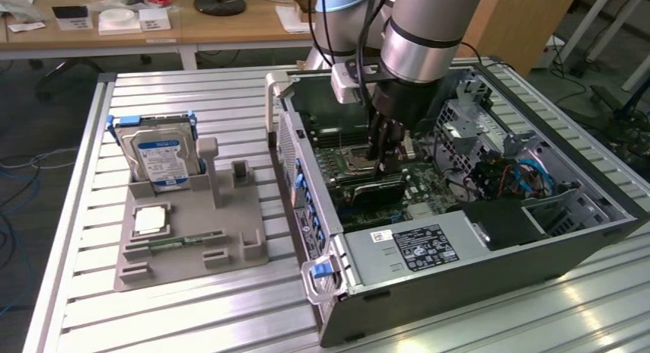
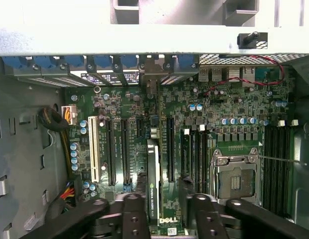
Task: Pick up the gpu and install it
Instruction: 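Press down on the gpu until it lock into place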
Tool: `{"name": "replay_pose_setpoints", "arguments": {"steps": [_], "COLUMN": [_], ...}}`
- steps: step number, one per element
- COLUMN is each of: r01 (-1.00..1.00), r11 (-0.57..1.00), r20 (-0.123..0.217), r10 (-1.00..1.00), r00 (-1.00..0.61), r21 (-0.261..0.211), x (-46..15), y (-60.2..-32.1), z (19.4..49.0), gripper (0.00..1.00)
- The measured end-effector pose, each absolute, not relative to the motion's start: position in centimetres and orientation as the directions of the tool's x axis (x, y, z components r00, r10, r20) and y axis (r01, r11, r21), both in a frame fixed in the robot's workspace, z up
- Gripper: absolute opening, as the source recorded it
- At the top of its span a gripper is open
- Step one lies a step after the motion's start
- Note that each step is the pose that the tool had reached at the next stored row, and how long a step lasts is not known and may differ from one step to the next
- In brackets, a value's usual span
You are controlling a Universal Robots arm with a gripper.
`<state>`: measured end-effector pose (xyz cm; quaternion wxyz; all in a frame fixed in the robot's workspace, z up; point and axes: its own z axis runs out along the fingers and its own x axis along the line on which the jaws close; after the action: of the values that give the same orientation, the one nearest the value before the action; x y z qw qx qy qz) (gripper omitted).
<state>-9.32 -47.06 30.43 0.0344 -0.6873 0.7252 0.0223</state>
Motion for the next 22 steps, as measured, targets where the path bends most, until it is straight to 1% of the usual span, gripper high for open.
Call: {"name": "replay_pose_setpoints", "arguments": {"steps": [1, 3, 4, 6, 7, 8, 15, 17, 22], "r01": [-0.998, -0.998, -0.998, -0.998, -0.998, -0.998, -0.998, -0.998, -0.998], "r11": [0.054, 0.054, 0.054, 0.054, 0.054, 0.054, 0.054, 0.054, 0.054], "r20": [-0.081, -0.081, -0.081, -0.081, -0.081, -0.081, -0.08, -0.081, -0.081], "r10": [-0.995, -0.995, -0.995, -0.995, -0.995, -0.995, -0.995, -0.995, -0.995], "r00": [-0.053, -0.053, -0.053, -0.053, -0.053, -0.053, -0.053, -0.053, -0.053], "r21": [-0.015, -0.015, -0.015, -0.015, -0.015, -0.015, -0.015, -0.015, -0.015], "x": [-9.32, -9.32, -9.32, -9.32, -9.32, -9.32, -9.31, -9.23, -8.99], "y": [-47.06, -47.06, -47.06, -47.06, -47.06, -47.06, -47.06, -47.06, -47.05], "z": [30.43, 30.43, 30.43, 30.43, 30.43, 30.43, 30.43, 29.83, 29.55], "gripper": [0.38, 0.26, 0.26, 0.15, 0.15, 0.11, 0.11, 0.11, 0.11]}}
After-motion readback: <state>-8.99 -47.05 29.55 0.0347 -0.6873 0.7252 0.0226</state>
